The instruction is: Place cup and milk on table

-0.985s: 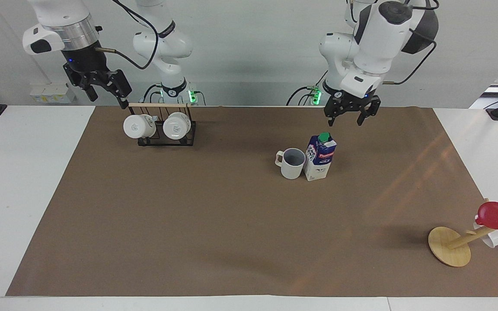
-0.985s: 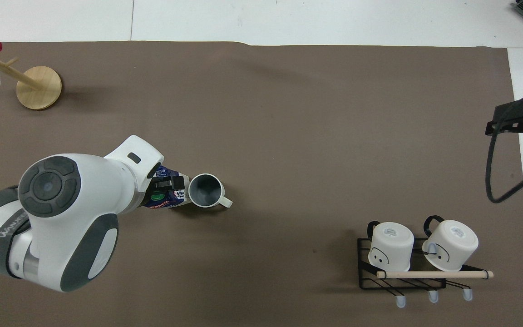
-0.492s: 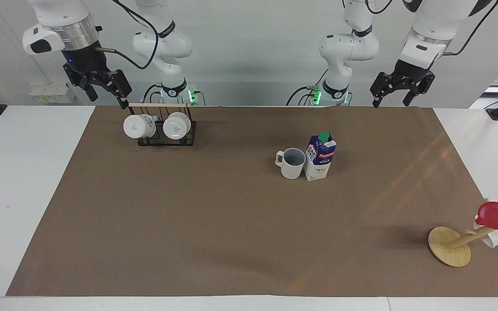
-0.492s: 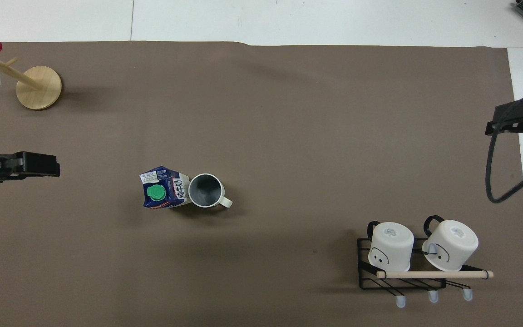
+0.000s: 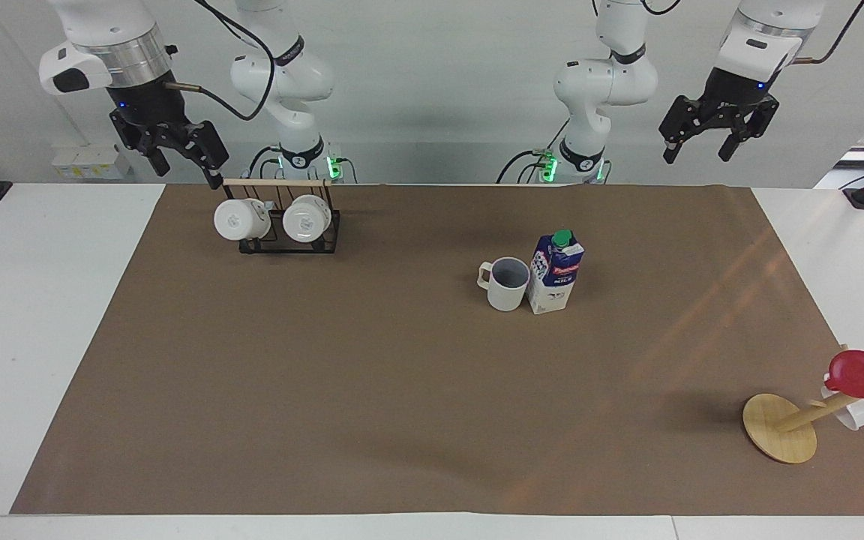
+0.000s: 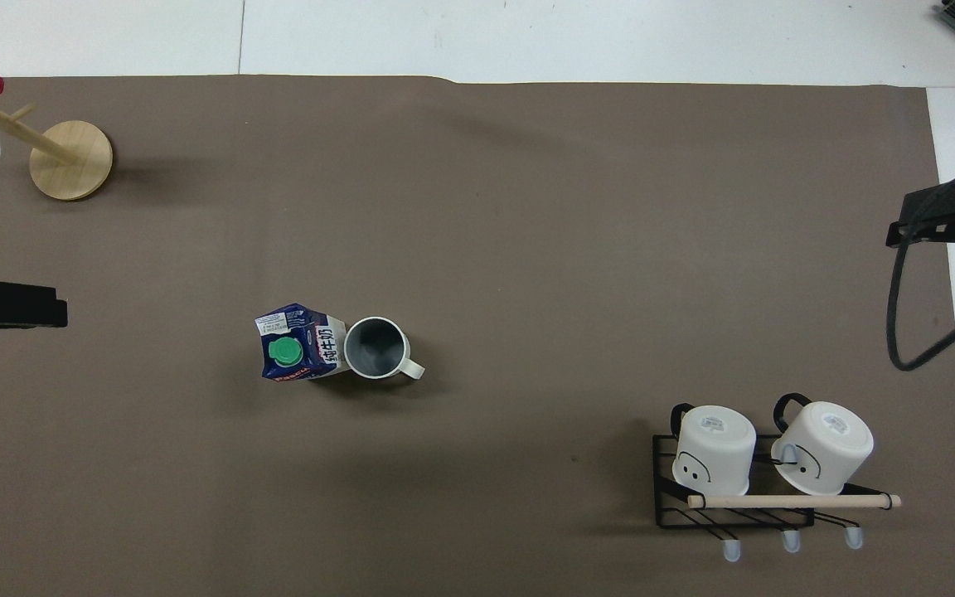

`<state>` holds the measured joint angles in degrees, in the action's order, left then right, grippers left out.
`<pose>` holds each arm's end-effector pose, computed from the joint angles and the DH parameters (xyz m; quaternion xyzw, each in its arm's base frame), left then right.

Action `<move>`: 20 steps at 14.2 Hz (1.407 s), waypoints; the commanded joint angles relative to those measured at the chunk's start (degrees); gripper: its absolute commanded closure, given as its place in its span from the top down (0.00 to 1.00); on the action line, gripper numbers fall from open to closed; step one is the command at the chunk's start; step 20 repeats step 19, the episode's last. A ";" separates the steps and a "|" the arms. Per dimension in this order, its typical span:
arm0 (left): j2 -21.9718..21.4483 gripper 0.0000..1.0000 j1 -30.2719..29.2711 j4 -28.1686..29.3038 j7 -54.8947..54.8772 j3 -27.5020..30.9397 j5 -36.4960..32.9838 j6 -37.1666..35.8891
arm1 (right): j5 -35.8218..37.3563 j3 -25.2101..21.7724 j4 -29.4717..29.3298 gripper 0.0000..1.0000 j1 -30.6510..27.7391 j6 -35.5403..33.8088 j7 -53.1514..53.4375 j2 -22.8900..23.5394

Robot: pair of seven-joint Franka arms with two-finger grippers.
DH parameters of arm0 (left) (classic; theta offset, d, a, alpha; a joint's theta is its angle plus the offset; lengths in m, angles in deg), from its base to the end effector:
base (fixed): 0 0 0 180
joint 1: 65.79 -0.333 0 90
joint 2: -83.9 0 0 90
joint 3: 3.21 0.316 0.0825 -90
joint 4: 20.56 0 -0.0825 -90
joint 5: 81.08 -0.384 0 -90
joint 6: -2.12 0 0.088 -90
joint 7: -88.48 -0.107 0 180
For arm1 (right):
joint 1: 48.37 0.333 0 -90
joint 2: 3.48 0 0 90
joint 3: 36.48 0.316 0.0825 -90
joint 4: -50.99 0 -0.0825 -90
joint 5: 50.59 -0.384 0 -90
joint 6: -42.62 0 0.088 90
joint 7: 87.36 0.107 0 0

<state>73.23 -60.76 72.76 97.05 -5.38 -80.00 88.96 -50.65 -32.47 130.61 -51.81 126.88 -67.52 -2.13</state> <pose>0.4841 -0.0655 0.6894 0.9993 0.0113 0.0353 0.0108 0.5502 0.0050 0.6870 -0.9855 0.1673 -0.0280 0.0064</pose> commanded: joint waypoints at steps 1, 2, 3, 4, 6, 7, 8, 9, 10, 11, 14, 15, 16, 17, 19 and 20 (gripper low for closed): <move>0.47 1.00 -0.54 -1.38 -0.92 -0.46 -0.82 -3.25 | -1.34 0.30 1.50 1.00 -0.86 0.29 -1.12 -1.34; 0.38 1.00 -0.54 -1.21 -1.01 -0.46 -0.73 -4.21 | -1.34 0.30 1.50 1.00 -0.86 0.29 -1.12 -1.26; 0.30 1.00 -0.54 -0.86 -1.53 -0.38 -0.56 -4.22 | -1.34 0.30 1.50 1.00 -0.86 0.29 -1.12 -1.34; 0.29 1.00 -0.46 -0.59 -1.97 -0.37 -0.38 -4.31 | -1.34 0.30 1.50 1.00 -0.86 0.29 -1.12 -1.34; 0.38 1.00 -0.46 1.68 -2.15 -0.37 -0.38 -3.35 | -1.34 0.30 1.50 1.00 -0.86 0.29 -1.12 -1.26; 0.30 1.00 -0.54 2.39 -2.33 -0.37 -0.38 -3.17 | -1.34 0.30 1.50 1.00 -0.86 0.29 -1.12 -1.26; 0.29 1.00 -0.54 2.74 -2.42 -0.37 -0.38 -3.08 | -1.34 0.30 1.50 1.00 -0.86 0.29 -1.12 -1.34; 0.47 1.00 -0.63 2.75 -2.42 -0.37 -0.38 -2.65 | -1.34 0.30 1.50 1.00 -0.86 0.29 -1.12 -1.26; 0.73 1.00 -0.63 3.27 -2.42 -0.37 -0.38 -1.77 | -1.34 0.30 1.50 1.00 -0.86 0.29 -1.12 -1.26; 0.73 1.00 -0.63 4.23 -2.42 -0.37 -0.38 -0.63 | -1.34 0.30 1.50 1.00 -0.86 0.29 -1.12 -1.26; 0.47 1.00 -0.63 4.68 -2.24 -0.37 -0.29 -0.53 | -1.34 0.30 1.50 1.00 -0.86 0.29 -1.12 -1.34; 0.47 1.00 -0.72 4.68 -2.24 -0.37 -0.29 -0.62 | -1.34 0.30 1.50 1.00 -0.86 0.29 -1.12 -1.26; 0.47 1.00 -0.72 4.77 -2.33 -0.29 -0.29 -0.62 | -1.34 0.30 1.50 1.00 -0.86 0.29 -1.12 -1.26; 0.47 1.00 -0.72 4.77 -2.42 -0.29 -0.29 -0.62 | -1.34 0.30 1.50 1.00 -0.86 0.29 -1.12 -1.34; 0.38 1.00 -0.72 4.86 -2.42 -0.29 -0.29 -0.62 | -1.34 0.30 1.50 1.00 -0.86 0.29 -1.12 -1.26; 0.38 1.00 -0.72 4.86 -2.42 -0.29 -0.29 -0.62 | -1.34 0.30 1.50 1.00 -0.86 0.29 -1.12 -1.26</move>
